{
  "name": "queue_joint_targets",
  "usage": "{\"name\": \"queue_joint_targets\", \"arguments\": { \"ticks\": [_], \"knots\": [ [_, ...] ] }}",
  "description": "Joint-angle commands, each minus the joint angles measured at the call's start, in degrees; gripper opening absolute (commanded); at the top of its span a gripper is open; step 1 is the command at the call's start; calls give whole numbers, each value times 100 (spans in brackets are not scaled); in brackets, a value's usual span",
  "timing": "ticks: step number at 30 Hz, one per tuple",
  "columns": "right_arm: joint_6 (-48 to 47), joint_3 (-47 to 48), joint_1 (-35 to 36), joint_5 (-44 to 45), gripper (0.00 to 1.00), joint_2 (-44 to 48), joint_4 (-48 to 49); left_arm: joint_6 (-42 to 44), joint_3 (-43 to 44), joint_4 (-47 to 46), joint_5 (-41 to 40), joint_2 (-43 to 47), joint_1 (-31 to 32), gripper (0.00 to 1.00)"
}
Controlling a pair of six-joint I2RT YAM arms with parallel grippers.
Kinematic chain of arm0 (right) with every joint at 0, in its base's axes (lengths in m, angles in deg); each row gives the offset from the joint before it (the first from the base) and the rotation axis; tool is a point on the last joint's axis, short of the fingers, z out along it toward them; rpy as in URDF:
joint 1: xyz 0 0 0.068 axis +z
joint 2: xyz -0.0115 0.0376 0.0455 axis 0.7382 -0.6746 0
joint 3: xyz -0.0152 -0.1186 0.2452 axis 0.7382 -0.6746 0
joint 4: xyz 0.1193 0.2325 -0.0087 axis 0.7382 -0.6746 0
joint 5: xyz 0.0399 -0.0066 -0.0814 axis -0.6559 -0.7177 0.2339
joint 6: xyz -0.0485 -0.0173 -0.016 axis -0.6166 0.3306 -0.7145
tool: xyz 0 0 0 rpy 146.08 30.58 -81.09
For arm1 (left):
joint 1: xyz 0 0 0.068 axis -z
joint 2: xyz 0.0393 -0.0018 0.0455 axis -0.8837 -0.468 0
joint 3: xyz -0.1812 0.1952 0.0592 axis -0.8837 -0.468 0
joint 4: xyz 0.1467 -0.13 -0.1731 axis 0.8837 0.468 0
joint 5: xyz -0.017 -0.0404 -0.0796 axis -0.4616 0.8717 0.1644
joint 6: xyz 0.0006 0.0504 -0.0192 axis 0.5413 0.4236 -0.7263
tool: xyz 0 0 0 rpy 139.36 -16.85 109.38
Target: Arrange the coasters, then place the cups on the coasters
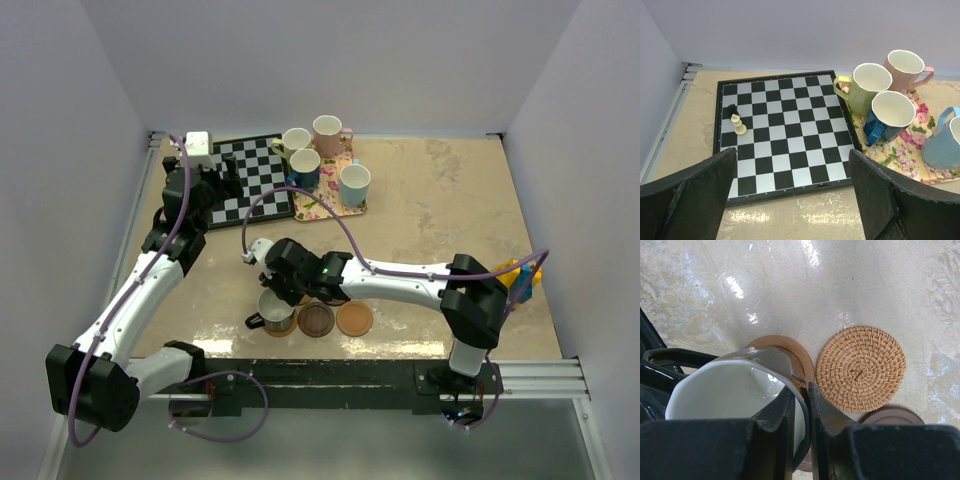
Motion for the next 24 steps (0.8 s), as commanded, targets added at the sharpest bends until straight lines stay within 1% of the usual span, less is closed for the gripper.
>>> {"name": "queue_joint_targets", "arguments": {
  "ticks": [1, 4, 6, 11, 13, 18, 20, 24],
  "knots": [
    [-75, 220, 41, 56, 0, 88, 364, 50, -4, -235, 52, -6, -2, 98],
    [-92, 229, 41, 91, 0, 88, 320, 41, -12, -226, 69, -15, -2, 98],
    [-92, 238, 41, 100, 4, 79, 312, 50, -12, -226, 69, -15, -2, 99],
    [-110, 264, 50, 143, 10, 44, 294, 50, -4, -226, 69, -32, -2, 98],
    [-119, 264, 50, 152, 15, 27, 285, 41, -12, -226, 69, -24, -2, 99],
    [-119, 308, 58, 188, 21, 35, 276, 41, -4, -226, 78, -24, 7, 98],
    [-119, 317, 58, 205, 26, 35, 268, 41, -4, -217, 87, -33, -2, 98],
    [-119, 334, 67, 223, 30, 53, 268, 41, -4, -217, 87, -50, -2, 98]
  ]
}}
